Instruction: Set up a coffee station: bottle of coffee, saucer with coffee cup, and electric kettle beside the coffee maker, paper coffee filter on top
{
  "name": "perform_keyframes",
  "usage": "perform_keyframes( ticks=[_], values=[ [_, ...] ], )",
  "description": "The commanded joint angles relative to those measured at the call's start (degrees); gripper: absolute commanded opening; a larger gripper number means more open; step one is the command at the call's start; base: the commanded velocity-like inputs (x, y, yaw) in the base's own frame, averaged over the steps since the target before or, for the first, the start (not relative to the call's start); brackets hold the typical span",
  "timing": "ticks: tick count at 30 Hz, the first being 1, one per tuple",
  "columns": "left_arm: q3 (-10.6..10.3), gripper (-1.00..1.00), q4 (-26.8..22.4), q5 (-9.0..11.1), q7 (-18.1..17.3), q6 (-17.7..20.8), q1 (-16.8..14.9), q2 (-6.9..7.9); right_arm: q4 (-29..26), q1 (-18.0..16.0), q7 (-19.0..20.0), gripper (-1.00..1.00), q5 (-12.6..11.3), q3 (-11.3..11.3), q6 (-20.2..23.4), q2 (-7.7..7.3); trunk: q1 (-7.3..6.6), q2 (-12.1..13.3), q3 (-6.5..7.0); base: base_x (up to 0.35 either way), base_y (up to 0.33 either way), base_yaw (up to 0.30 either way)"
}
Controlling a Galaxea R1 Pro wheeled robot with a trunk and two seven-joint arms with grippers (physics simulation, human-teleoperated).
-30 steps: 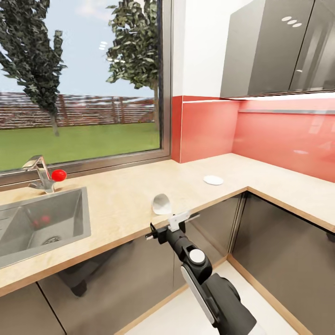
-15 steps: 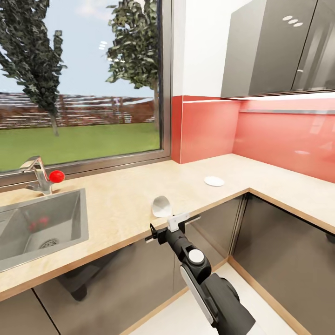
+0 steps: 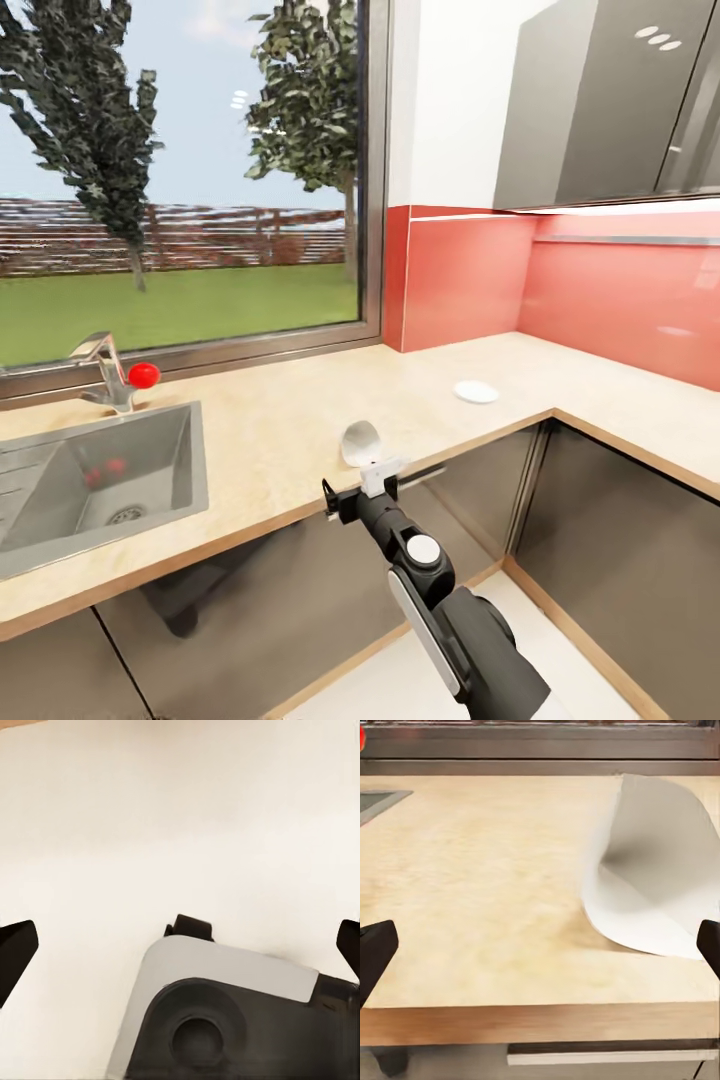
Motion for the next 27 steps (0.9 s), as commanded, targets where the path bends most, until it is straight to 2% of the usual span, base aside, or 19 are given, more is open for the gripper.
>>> perform_keyframes(
  ticks=[1,6,9,14,22,27],
  values=[
    [-0.09,1.00,0.24,1.21,-0.03,-0.08,0.03,-0.03,-0.07,-0.05,-0.48,1.00,-0.57,0.14,0.24,-0.02,0.00,-0.03,-0.05,0.000,0.000,0.251],
    [-0.02,1.00,1.45,5.35,-0.08,-0.15,0.03,-0.16,-0.09,-0.05,-0.46,1.00,-0.57,-0.01,0.24,-0.04,0.00,-0.03,-0.05,0.000,0.000,0.260],
    [-0.03,1.00,1.60,6.03,-0.09,-0.15,0.03,-0.18,-0.09,-0.05,-0.48,1.00,-0.56,-0.08,0.21,-0.04,0.00,-0.03,-0.05,0.000,0.000,0.195],
    [-0.07,1.00,1.74,6.42,-0.05,-0.12,0.03,-0.18,-0.09,-0.04,-0.49,1.00,-0.55,-0.12,0.16,-0.04,0.00,-0.03,-0.05,0.000,-0.008,0.049],
    [-0.16,1.00,1.79,6.48,0.16,-0.07,0.03,-0.20,-0.09,0.01,-0.48,1.00,-0.55,-0.07,-0.04,-0.06,0.00,-0.03,-0.05,0.000,-0.215,0.006],
    [-0.17,1.00,1.79,6.44,0.09,-0.07,0.03,-0.25,-0.39,0.02,-0.48,1.00,-0.63,0.02,0.09,-0.04,0.00,-0.03,-0.05,0.000,-0.067,0.000]
  ],
)
